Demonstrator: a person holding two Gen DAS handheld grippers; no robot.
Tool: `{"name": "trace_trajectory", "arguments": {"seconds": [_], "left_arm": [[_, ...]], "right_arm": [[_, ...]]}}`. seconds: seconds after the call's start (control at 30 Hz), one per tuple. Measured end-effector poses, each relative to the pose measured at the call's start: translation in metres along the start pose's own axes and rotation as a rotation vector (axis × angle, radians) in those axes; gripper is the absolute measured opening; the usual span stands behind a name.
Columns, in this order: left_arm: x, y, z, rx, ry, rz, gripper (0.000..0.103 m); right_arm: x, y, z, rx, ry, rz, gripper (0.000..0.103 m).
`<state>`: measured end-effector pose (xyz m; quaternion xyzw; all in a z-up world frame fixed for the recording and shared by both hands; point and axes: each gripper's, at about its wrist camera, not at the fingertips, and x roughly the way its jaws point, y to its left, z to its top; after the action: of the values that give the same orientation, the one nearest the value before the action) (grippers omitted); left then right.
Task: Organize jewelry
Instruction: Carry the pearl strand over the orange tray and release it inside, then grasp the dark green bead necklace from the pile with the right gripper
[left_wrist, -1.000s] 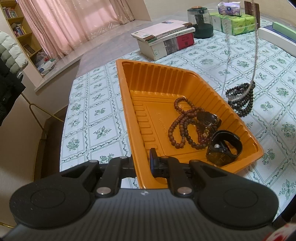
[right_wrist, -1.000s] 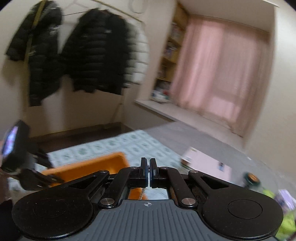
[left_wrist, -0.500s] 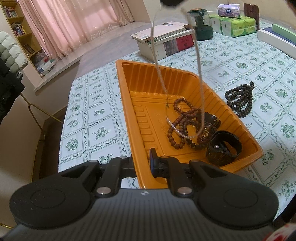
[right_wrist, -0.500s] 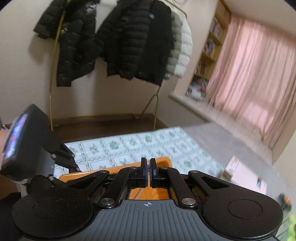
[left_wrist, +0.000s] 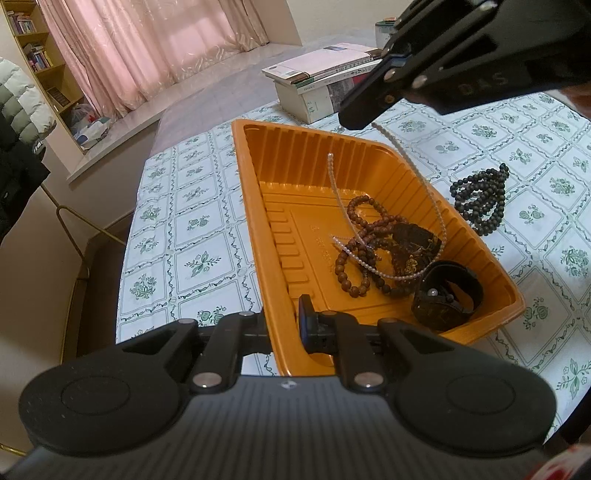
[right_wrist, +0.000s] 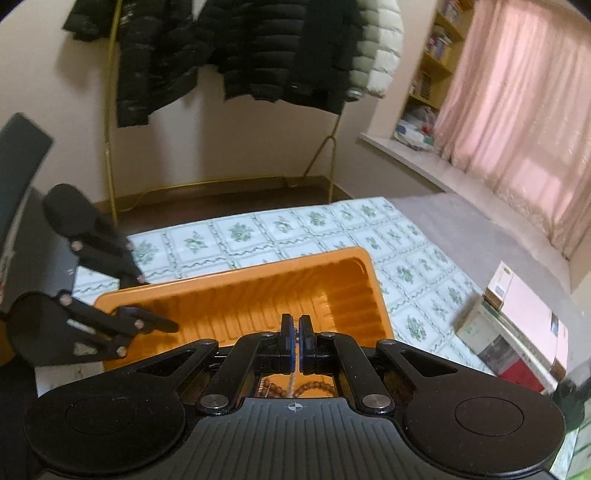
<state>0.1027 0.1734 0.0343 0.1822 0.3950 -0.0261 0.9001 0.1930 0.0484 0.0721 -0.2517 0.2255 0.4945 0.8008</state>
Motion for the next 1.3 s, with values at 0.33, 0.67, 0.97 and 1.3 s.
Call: {"name": "trace_trajectory", "arguments": {"seconds": [0.33,0.67,0.97,1.3], "left_arm": [[0.001,0.001,-0.001,-0.006,0.001,-0.001,0.011],[0.001,0.001,-0.001,-0.006,0.002,-0.001,0.011],[0.001,0.001,-0.001,-0.006,0.001,-0.001,0.011],[0.001,0.001,-0.001,-0.006,0.002,0.0,0.011]], "right_arm": [[0.01,-0.015,-0.008,0.087,0.049,-0.025,0.002],[0.01,-0.022,-0.01,0.151,0.047,-0.017,0.002],[-0.017,-0.049,-0.027,0.306,0.002,-0.058,0.002],[-0.073,-0.079,-0.11,0.579,0.01,-0.163,0.009]]}}
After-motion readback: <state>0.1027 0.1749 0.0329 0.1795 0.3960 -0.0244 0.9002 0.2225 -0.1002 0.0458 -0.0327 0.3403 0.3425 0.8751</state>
